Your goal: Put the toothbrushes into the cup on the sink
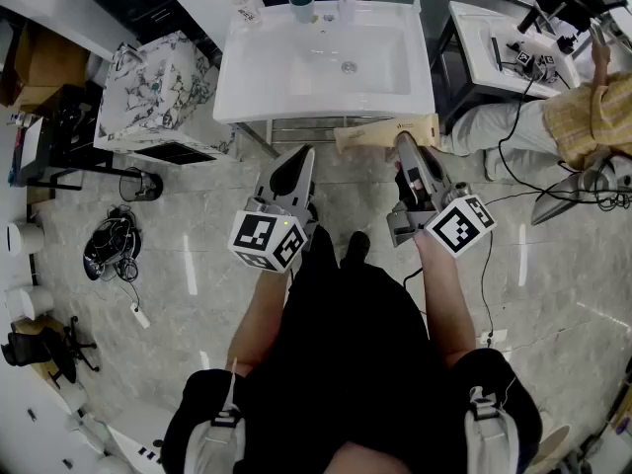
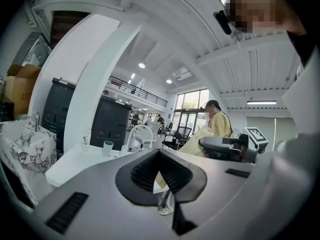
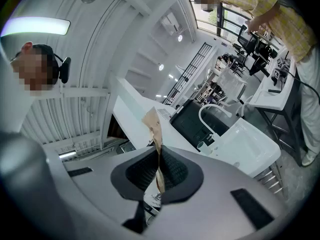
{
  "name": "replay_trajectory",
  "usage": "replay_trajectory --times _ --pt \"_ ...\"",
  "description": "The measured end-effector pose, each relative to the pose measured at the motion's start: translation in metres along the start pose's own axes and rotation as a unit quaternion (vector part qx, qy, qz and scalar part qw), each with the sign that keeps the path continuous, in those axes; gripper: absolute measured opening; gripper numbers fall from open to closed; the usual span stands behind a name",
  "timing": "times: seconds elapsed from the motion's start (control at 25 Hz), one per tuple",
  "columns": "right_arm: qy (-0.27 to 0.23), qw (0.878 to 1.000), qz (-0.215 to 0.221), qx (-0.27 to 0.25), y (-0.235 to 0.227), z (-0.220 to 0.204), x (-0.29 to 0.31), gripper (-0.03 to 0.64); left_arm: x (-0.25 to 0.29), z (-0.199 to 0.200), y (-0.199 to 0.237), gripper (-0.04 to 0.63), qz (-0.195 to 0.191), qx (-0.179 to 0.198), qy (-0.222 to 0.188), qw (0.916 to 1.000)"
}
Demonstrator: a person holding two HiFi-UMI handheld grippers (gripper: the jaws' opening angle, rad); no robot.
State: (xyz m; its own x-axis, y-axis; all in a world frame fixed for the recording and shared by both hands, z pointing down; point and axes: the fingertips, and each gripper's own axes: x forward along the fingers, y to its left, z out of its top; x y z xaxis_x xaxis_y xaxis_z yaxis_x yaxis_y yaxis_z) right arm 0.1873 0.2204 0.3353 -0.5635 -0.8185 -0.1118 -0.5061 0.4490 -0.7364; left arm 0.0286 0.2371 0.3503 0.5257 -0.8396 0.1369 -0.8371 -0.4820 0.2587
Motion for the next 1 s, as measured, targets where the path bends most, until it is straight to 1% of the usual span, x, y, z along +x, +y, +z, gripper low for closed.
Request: replay_trajectory --times 0.4,0.64,0.84,1.0 --pt "0.011 1.000 -0.008 -0.028 -0.002 -0.005 -0.011 0.034 -0.001 -0.008 -0.010 0.014 0.000 0.002 -0.004 1.0000" --pt "0.020 0.997 -0.033 -0.063 -0.001 -0.007 -0.003 0.034 0.001 0.000 -0.009 0.014 0.000 0.004 -0.007 1.0000" --pt "0.027 0.997 -0.025 -0.063 0.004 -0.012 0.005 0.034 -0.001 0.001 -0.004 0.014 0.002 0.002 -0.006 1.0000" --pt "0.032 0.997 -0.029 -0.064 -0.001 -0.019 0.013 0.034 0.001 -0.003 0.004 0.014 0.002 0.000 0.000 1.0000"
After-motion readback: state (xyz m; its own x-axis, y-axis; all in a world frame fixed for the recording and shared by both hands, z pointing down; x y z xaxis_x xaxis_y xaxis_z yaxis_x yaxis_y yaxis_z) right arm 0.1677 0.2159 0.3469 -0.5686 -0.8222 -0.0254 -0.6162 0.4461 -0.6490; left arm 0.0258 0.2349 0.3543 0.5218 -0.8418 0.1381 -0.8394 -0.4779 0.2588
